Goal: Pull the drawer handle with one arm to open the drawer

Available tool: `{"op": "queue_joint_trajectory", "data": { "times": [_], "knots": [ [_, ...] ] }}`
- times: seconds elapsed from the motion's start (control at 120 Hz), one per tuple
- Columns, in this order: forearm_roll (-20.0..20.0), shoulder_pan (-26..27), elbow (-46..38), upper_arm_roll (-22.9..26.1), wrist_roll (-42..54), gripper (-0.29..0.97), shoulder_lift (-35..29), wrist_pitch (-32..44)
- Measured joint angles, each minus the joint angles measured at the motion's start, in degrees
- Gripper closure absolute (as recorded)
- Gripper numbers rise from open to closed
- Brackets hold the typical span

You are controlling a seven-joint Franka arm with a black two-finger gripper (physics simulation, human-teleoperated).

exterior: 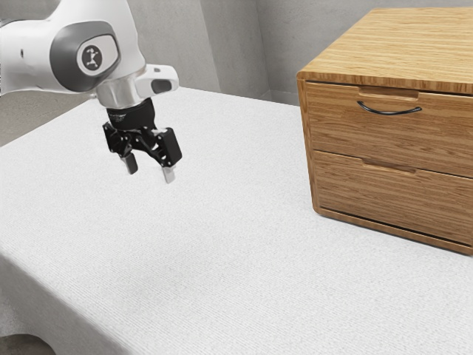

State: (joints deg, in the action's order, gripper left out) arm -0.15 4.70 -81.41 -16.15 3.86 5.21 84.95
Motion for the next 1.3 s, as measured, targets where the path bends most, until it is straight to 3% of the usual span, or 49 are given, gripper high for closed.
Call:
{"op": "queue_joint_trajectory", "data": {
  "times": [0.233, 0.35, 0.508, 0.675, 0.808, 1.3],
  "knots": [
    [-0.7, -0.6, 0.2, -0.2, -0.4, 0.0, -0.3, 0.9],
    [-2.3, -0.7, 5.7, 0.0, -2.5, 0.0, -3.1, 0.1],
    [-5.8, -2.3, 6.6, 3.4, -19.1, 0.0, -1.2, 2.7],
    [-3.5, 6.5, 5.4, 4.1, -38.9, 0.0, 1.4, 8.8],
    [-2.8, 10.4, 5.5, 4.1, -51.1, 0.0, 1.6, 13.6],
    [-5.3, 13.4, 5.6, 4.4, -79.4, 0.0, 3.5, 30.7]
  ]
}}
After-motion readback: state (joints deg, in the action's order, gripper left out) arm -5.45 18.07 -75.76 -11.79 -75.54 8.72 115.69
